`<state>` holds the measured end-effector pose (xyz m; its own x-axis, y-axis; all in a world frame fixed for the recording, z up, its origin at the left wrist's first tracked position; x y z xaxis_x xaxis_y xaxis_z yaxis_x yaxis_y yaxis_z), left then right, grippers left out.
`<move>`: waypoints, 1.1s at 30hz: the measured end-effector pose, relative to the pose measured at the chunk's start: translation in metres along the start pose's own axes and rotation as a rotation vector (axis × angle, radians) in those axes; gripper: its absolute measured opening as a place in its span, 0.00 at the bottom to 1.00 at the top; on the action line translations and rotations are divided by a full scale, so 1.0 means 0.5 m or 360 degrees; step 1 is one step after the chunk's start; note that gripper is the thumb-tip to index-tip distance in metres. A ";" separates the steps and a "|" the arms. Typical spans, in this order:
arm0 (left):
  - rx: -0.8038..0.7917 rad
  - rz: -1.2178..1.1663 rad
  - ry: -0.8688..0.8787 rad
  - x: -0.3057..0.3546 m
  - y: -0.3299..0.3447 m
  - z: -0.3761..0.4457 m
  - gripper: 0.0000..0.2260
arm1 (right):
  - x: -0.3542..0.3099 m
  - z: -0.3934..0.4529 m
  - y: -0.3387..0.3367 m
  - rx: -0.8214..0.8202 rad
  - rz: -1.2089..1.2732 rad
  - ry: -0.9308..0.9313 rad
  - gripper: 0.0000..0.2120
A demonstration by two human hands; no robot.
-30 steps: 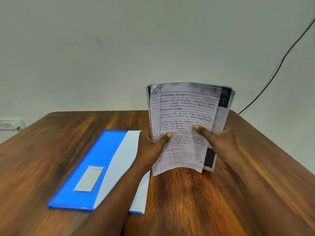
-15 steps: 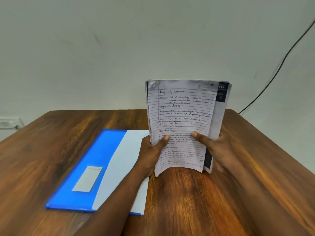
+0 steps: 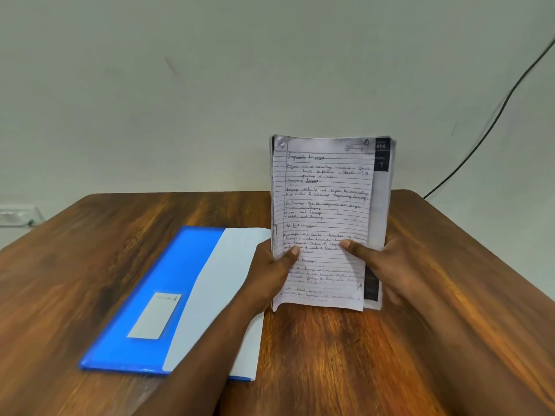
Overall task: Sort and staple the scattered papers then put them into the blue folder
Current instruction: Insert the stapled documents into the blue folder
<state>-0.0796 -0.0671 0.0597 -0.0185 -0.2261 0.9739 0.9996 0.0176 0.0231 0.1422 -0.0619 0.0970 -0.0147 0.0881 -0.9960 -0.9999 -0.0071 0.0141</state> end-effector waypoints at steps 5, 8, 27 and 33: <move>-0.0181 -0.0008 -0.0251 0.002 0.005 -0.010 0.09 | -0.028 -0.005 -0.019 -0.0156 0.0038 0.0153 0.17; -0.0238 -0.0090 -0.0464 -0.003 0.012 -0.024 0.10 | -0.006 -0.001 -0.026 -0.0251 0.0016 0.0381 0.21; 0.0539 0.2039 -0.0584 0.038 -0.250 -0.127 0.37 | 0.095 -0.029 -0.010 -0.0295 0.0267 0.0707 0.25; 0.0394 0.2105 -0.0733 0.009 -0.250 -0.113 0.41 | 0.118 -0.024 -0.016 -0.0292 0.0347 0.0745 0.25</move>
<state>-0.2034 -0.1254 0.0487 0.8578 0.4222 0.2931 0.2574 0.1407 -0.9560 0.1492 -0.0686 0.0371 -0.1753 -0.3874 -0.9051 -0.9560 -0.1528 0.2506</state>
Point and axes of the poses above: each hand's wrist, its own z-axis towards the middle knuckle, its own y-axis out of the palm, x = y × z, the point moved 5 cm from there along z, towards the middle knuckle, and after that the axes turned 6 degrees about y, right-handed, at the moved point
